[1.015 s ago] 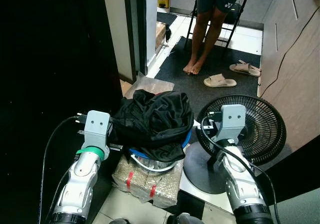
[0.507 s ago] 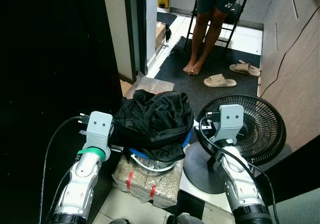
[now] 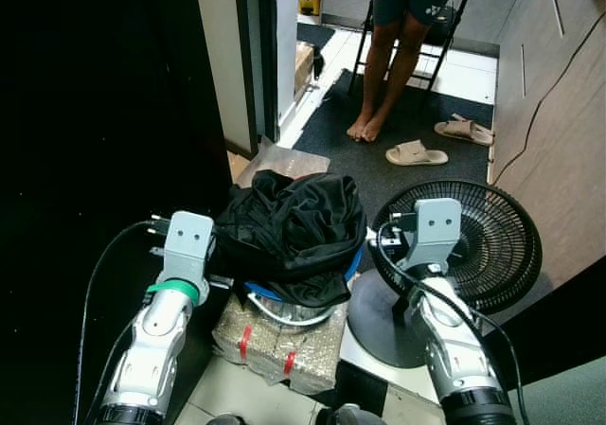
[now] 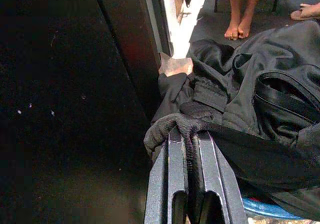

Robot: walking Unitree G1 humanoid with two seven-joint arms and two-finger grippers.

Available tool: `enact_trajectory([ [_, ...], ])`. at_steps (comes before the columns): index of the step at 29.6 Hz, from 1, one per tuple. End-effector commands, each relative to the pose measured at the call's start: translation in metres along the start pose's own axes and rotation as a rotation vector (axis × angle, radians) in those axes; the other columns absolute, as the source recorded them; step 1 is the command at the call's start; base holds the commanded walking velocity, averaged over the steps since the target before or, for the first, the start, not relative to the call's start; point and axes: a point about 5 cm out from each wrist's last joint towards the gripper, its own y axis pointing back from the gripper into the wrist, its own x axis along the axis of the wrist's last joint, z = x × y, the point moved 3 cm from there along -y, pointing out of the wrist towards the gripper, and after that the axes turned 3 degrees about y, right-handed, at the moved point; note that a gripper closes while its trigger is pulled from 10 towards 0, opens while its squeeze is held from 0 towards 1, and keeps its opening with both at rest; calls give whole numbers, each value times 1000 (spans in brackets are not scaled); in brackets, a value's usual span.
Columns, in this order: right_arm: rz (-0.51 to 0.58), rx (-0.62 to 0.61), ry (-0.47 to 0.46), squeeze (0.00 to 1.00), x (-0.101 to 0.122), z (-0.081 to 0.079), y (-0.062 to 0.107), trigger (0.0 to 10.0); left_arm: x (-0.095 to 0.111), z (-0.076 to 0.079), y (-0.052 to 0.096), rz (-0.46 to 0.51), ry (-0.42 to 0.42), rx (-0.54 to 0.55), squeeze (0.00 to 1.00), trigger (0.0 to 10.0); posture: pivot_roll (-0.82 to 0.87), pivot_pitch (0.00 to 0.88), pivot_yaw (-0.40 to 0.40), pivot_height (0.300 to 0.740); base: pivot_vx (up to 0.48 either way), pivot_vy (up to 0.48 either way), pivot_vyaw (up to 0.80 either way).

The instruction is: Clothes washing

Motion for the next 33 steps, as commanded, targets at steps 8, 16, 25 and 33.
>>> enact_trajectory([
  [8, -2, -1, 2, 0, -1, 0, 2, 10000, -3, 1, 3, -6, -1, -7, 0, 10000, -41, 0, 37, 740, 0, 0, 0],
  [16, 0, -1, -2, 0, 0, -1, 1, 10000, -3, 1, 2, -5, -2, -7, 0, 10000, -40, 0, 41, 740, 0, 0, 0],
  [25, -1, -2, -4, 0, -1, -1, 2, 10000, -2, 0, 2, -5, -4, -7, 0, 10000, -39, 0, 41, 740, 0, 0, 0],
  [33, -1, -2, -4, 0, -1, -1, 2, 10000, -2, 0, 2, -5, -4, -7, 0, 10000, -40, 0, 42, 740, 0, 0, 0],
])
